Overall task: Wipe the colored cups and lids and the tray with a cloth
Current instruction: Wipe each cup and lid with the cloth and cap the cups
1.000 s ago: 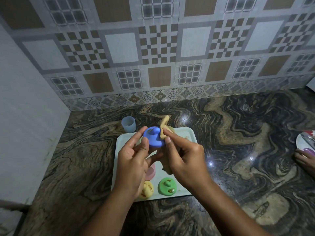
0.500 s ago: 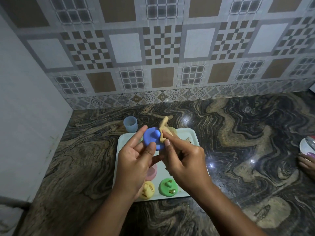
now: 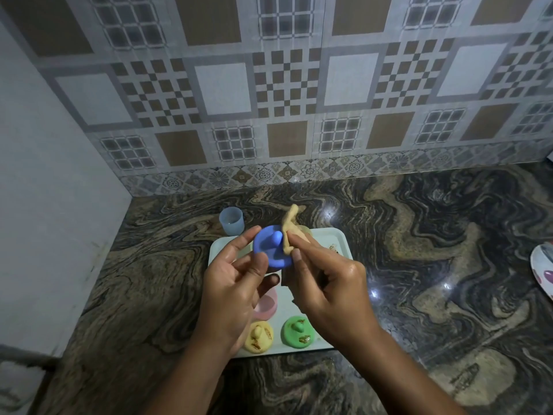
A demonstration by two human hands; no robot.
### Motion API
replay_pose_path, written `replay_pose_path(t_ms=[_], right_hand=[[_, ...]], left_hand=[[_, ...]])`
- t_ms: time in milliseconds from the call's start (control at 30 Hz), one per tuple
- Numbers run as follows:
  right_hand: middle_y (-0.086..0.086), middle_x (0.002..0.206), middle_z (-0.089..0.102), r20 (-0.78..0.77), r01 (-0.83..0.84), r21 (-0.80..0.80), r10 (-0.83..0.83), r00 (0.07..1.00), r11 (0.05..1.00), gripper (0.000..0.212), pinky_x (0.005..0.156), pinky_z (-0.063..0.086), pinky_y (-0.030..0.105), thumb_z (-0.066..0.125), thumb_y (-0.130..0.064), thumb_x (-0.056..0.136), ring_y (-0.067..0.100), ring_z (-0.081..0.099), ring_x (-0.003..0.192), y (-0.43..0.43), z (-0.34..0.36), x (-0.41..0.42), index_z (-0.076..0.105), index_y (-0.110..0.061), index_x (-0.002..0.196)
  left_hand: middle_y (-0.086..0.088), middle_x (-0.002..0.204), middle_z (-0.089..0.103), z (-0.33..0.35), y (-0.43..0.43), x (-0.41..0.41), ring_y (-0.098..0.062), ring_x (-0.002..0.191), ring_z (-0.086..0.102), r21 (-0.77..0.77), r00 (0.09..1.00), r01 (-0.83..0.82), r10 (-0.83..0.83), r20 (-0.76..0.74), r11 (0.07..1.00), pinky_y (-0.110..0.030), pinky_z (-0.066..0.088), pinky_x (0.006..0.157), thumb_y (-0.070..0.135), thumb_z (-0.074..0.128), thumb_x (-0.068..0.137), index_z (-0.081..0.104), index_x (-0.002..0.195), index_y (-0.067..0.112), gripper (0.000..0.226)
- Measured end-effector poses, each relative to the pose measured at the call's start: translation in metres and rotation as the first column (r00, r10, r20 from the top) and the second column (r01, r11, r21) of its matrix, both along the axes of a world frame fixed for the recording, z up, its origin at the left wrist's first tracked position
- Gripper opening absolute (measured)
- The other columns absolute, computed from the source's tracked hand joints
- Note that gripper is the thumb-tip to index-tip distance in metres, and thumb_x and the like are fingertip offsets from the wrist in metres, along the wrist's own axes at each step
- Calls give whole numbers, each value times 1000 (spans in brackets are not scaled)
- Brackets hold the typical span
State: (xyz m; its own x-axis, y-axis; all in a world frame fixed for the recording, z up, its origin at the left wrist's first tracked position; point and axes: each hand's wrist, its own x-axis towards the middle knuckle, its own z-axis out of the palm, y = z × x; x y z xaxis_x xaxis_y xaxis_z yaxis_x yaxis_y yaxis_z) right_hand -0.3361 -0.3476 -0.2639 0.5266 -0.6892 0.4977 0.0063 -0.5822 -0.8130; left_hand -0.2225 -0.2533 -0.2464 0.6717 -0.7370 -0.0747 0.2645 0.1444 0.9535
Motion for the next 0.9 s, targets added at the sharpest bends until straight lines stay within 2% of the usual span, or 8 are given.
replay_pose_path(t_ms=[200,300,400,533,633,700,800,900], right_hand=[[4,86,79,-41,16,25,-15,999,1000,31,72,45,5,59,-17,97,-21,53,76,-2,0,3,74,-17,125],[-1,86,77,-56,1,4,-1,998,1000,31,72,45,6,60,-14,97,-16,61,77,0,-1,2,73,-17,125],[2,87,79,-28,22,1,-22,999,1000,30,71,43,3,61,-13,97,-14,59,78,-1,3,2,74,-15,123],[-25,75,62,-20,25,53,-24,1000,998,29,57,44,10,61,-19,97,-11,58,56,-6,6,5,75,-16,122],[-21,80,62,-25,-8,73,10,1000,997,31,56,47,13,59,-18,97,-9,61,56,-2,7,6,74,-16,124],[-18,82,64,-25,-16,31,17,1000,999,31,62,41,4,60,-13,96,-16,58,61,3,7,4,73,-14,125],[-12,75,72,4,-13,45,13,1000,999,32,58,45,11,60,-13,97,-8,61,59,4,8,4,72,-17,127],[-25,55,58,13,34,98,-35,999,995,32,48,41,17,59,-19,96,1,50,44,-1,8,6,73,-19,126]], left_hand=[[-4,124,70,0,-2,-5,-19,115,66,-11,999,43,-43,-22,999,-30,56,81,15,55,90,48,142,15,52],[-7,121,72,-1,-2,-8,-20,111,69,-25,1000,21,-21,-3,999,-26,57,78,1,56,90,40,145,15,59],[-12,110,75,0,0,-3,-26,103,71,-9,1000,-22,22,-9,1000,-28,56,71,15,60,85,52,134,19,50],[-10,111,75,3,0,-3,-21,102,70,-14,1000,-6,6,-20,1000,-28,56,72,21,58,86,54,136,15,50],[-8,122,71,5,-4,-7,-24,112,68,-49,999,32,-32,-3,998,-27,57,80,9,56,90,44,143,12,54],[-9,120,72,5,-4,-6,-25,107,70,-63,1000,-6,5,-23,998,-26,57,77,4,58,88,44,142,14,57],[-12,107,75,6,-2,-1,-20,92,74,-34,998,-57,57,-7,998,-28,57,68,17,63,83,55,129,18,47],[-10,94,77,5,-1,-3,-16,76,69,-12,999,-48,48,19,999,-26,56,65,24,63,82,61,127,16,46]])
